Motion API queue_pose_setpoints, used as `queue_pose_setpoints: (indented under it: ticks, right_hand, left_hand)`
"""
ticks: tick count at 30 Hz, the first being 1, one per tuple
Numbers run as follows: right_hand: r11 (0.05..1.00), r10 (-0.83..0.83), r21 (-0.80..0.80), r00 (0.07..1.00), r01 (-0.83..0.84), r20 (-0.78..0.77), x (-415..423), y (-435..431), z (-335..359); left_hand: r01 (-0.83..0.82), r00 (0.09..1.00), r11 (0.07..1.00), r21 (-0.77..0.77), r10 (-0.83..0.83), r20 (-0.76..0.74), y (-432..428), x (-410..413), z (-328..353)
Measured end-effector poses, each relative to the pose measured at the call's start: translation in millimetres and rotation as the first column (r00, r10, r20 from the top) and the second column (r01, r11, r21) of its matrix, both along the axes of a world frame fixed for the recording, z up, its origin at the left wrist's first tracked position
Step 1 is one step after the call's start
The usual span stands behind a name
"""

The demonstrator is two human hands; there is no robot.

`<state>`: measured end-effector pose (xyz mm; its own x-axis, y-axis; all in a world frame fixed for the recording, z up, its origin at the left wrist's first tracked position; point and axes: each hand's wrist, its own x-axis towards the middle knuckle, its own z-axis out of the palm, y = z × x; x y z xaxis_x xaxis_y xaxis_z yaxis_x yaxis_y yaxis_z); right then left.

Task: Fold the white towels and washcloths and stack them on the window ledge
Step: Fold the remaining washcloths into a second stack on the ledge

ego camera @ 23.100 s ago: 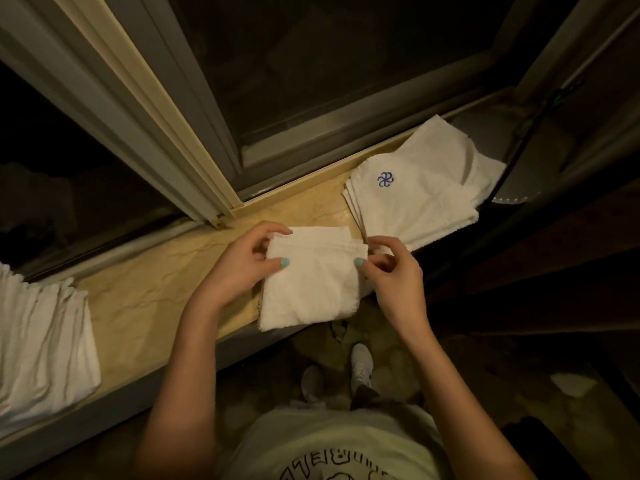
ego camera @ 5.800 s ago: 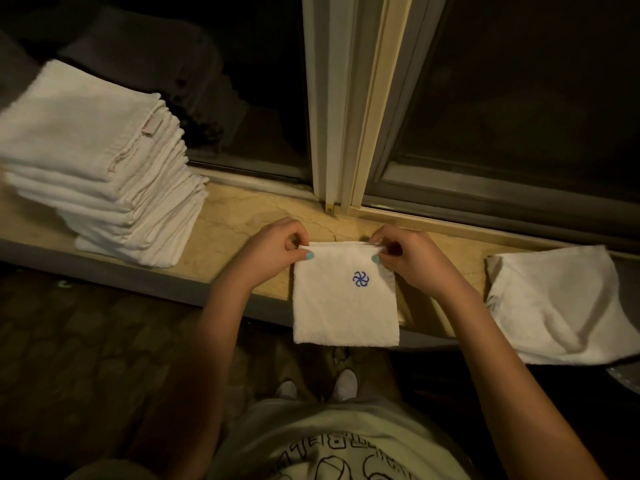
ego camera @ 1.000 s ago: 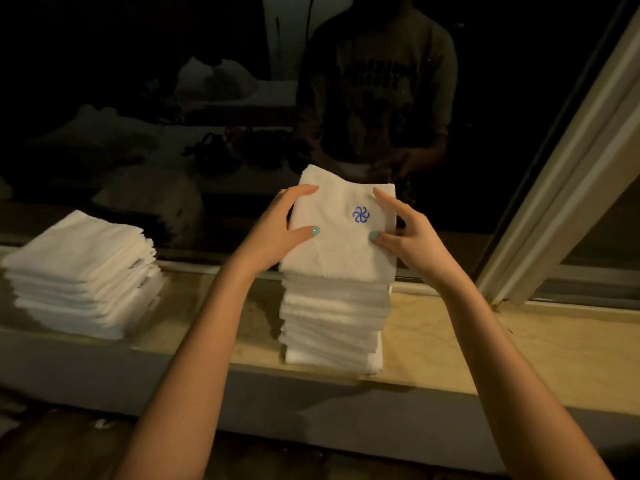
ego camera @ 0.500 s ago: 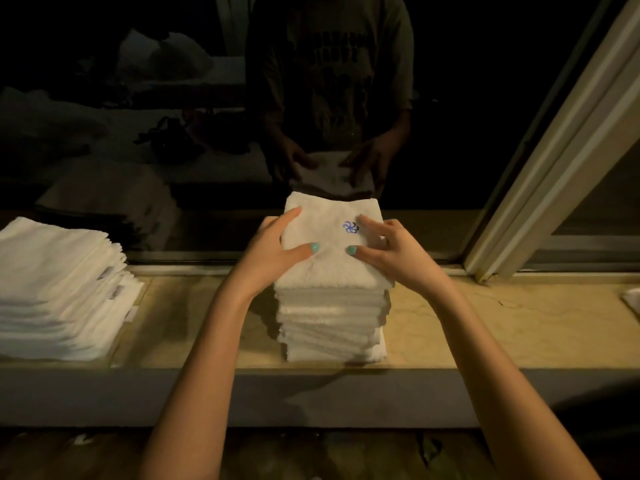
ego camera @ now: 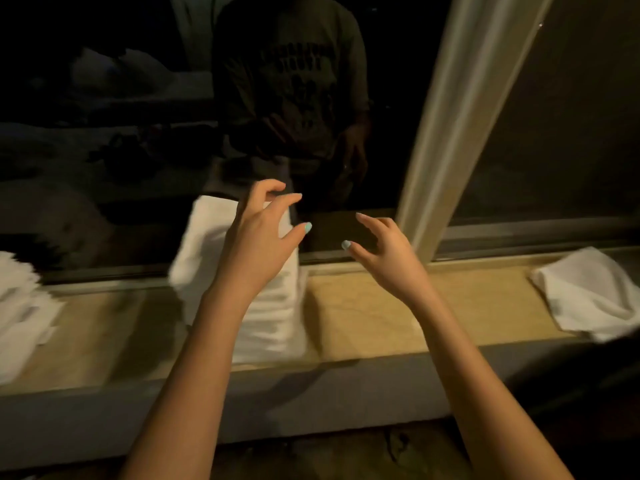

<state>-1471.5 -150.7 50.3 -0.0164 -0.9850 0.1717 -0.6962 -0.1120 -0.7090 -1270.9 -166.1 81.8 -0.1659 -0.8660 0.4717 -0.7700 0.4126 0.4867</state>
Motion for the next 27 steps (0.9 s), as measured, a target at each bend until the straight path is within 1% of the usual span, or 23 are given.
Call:
queue_pose_setpoints:
  ticks: [2,9,12,15,18,21,25,27]
  right_hand:
    - [1.0,-0.025,0.005,1.0,0.026,-0.018,-41,15,-6]
    - [0.985,-0.152,0.078,0.988,0.154,-0.031,-187,67,-35]
    - [0.975,-0.187,0.108,0.98,0.194,-0.072,-244,91,-47]
    - [0.962,-0.231,0.132,0.97,0.239,-0.074,-292,110,-57]
    - [0.95,-0.276,0.127,0.957,0.286,-0.095,-334,121,-68]
    - [0.956,-0.255,0.104,0.953,0.273,-0.165,-365,121,-79]
    - [0.981,-0.178,0.04,0.96,0.191,-0.215,-400,109,-88]
    - [0.99,-0.108,0.062,0.959,0.128,-0.262,-419,104,-92]
  left_hand:
    - [0.029,0.998,0.999,0.026,-0.028,-0.05,8,-47,-10]
    - [0.142,0.99,0.965,0.219,-0.135,-0.044,39,-206,-59]
    - [0.209,0.978,0.933,0.294,-0.194,-0.081,49,-259,-77]
    - [0.282,0.959,0.889,0.36,-0.248,-0.14,58,-304,-90]
    - [0.334,0.943,0.842,0.425,-0.305,-0.136,61,-343,-102]
    - [0.386,0.918,0.789,0.479,-0.378,-0.119,58,-374,-114]
    - [0.434,0.892,0.722,0.539,-0.429,-0.143,45,-409,-128]
    - [0.466,0.865,0.682,0.564,-0.484,-0.129,36,-427,-136]
